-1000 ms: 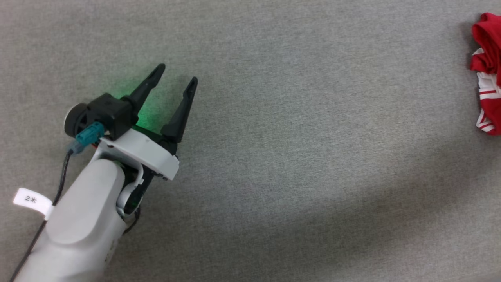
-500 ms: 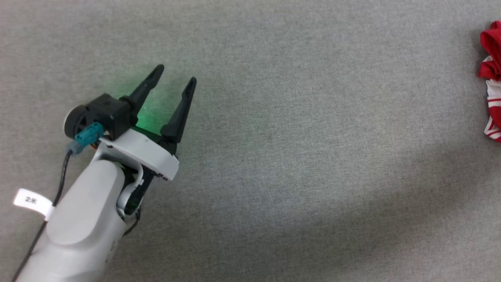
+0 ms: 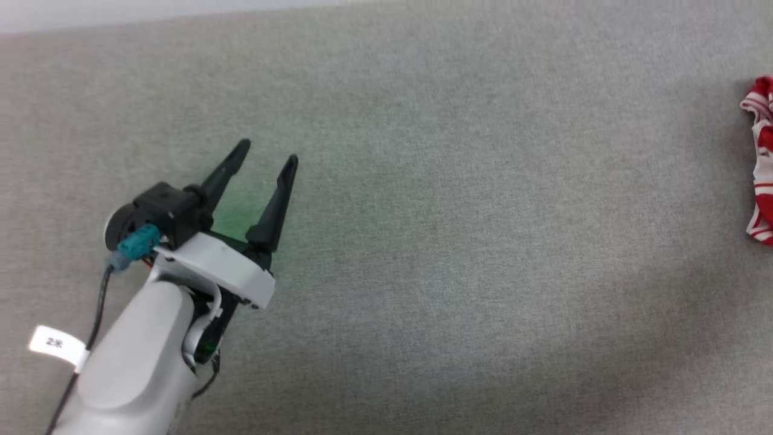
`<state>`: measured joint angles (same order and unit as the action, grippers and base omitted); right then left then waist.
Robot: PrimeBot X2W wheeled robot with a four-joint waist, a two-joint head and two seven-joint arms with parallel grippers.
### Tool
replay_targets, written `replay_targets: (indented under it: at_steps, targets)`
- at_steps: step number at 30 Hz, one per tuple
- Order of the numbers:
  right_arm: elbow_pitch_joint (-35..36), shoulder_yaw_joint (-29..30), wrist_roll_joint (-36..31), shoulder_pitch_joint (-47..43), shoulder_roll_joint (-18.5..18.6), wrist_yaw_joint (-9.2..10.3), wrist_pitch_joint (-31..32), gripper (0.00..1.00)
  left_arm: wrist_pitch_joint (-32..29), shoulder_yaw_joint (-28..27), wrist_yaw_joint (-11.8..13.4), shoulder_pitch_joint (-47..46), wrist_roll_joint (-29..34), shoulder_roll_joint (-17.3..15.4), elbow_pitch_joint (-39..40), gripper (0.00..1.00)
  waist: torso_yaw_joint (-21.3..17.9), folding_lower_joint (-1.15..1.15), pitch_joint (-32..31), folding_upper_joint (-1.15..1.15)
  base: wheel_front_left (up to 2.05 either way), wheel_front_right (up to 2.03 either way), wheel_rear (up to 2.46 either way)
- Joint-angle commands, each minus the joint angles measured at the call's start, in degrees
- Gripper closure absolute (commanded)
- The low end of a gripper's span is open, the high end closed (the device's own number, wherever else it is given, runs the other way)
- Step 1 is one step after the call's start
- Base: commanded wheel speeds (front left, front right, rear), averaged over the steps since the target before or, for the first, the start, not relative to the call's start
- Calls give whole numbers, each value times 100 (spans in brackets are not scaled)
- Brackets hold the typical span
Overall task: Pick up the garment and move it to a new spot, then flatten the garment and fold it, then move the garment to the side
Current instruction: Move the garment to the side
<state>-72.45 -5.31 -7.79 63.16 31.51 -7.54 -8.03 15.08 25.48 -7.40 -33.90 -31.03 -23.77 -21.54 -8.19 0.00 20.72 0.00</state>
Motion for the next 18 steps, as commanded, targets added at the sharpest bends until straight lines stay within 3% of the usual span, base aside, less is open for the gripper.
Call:
replay_targets:
  at_steps: [1,12,18]
  targets:
    - [10,75,-13,-103,-16,12,-66,0,5,-17,-13,82,-11,29,10,0,146,0,-208,0,0,0,0]
    - [297,716,-101,-856,-488,12,-625,0,6,-201,-13,679,-20,124,19,0,519,0,-989,0,0,0,0]
    - [1044,1104,-38,-1496,-833,12,-719,0,6,-423,-13,1140,5,101,-11,0,682,0,-1480,0,0,0,0]
